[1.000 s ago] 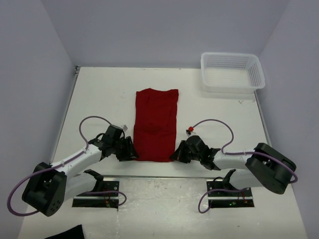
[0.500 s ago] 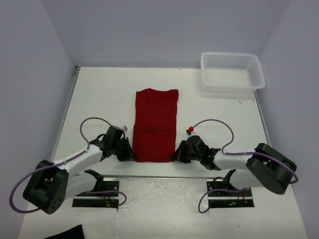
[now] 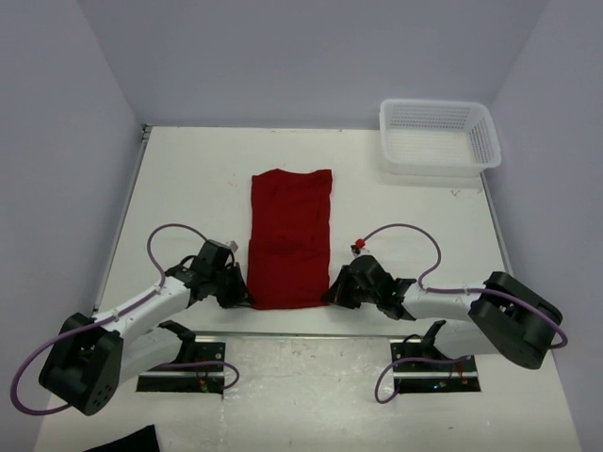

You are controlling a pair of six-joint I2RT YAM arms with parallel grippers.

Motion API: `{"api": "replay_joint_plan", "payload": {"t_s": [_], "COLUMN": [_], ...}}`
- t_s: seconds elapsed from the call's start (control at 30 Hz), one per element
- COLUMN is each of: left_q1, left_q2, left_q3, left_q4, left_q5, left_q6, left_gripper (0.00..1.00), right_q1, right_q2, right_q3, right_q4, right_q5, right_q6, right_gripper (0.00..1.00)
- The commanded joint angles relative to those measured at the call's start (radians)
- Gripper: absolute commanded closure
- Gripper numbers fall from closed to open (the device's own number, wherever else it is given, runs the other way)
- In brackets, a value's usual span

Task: Fold and stack the t-shirts
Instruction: Grab one side of the 2/3 rectangular tshirt with both arms

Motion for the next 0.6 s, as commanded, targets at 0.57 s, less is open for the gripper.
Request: {"api": "replay_joint_plan", "payload": {"t_s": [0.57], "left_q1": [0.010], "left_q2": [-0.146], "left_q3": [0.031], "left_q4": [-0.159], "left_q5": [-0.009], "left_q6": [0.027], "left_gripper": [1.00], "right_q1": [0.043], "right_q2": [-0.103], "right_q3": [0.003], "right_q4": [-0.326], "right_q5": [0.189], "right_q6": [-0.072], "right_gripper": [1.00]}}
